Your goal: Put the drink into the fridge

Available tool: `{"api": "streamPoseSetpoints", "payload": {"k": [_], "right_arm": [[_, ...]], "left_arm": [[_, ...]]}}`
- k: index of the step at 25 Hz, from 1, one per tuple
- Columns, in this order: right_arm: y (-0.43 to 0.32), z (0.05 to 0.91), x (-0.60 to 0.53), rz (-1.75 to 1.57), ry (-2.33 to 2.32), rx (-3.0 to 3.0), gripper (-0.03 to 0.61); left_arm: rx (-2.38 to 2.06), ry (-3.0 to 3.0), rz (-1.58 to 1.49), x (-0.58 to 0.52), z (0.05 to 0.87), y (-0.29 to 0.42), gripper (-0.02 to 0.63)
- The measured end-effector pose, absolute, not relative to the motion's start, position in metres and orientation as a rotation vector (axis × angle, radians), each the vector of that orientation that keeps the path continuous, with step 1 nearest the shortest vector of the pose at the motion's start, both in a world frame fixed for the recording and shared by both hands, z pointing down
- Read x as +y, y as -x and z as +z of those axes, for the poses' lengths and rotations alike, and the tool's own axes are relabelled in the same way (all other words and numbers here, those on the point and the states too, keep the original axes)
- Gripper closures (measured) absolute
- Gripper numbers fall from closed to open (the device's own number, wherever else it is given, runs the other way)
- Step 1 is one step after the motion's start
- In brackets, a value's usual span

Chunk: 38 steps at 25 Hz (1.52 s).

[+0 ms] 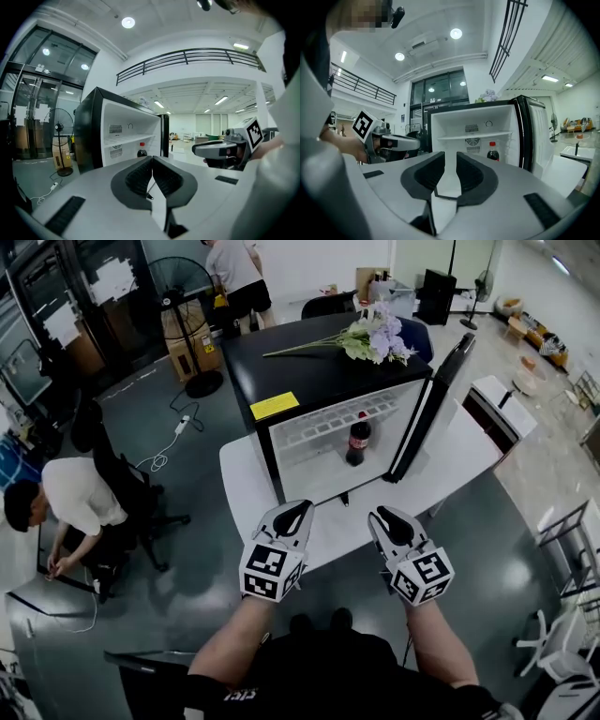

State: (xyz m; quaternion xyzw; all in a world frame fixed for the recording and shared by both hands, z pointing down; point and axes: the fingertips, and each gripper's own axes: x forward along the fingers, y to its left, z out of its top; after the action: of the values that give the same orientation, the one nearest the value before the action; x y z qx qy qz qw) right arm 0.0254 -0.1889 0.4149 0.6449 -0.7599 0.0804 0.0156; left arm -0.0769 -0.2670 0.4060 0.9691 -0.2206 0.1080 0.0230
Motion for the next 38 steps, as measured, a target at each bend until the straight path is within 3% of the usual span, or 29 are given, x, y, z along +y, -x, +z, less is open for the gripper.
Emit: {"api": "streamPoseSetpoints", "payload": {"k": [8,16,38], "right_arm": [[0.026,0.393,-0.170,0.193,-2.028,-2.366,0.531],[0.024,0.361,-0.147,0.148,-2.044,-2.464,0.563],[-0.084,0.369,-0.107,0.130,-2.007,-2.447,0.566]], "left_arm": [[-0.588,-3.023,0.287,-0.266,0.395,0.120,0.597],[-0.639,-3.020,0.287,-0.257,0.392,0.131,0.597],[-0.847,-2.980,0.226,-0.237,0.370,0.053,0.597]]}}
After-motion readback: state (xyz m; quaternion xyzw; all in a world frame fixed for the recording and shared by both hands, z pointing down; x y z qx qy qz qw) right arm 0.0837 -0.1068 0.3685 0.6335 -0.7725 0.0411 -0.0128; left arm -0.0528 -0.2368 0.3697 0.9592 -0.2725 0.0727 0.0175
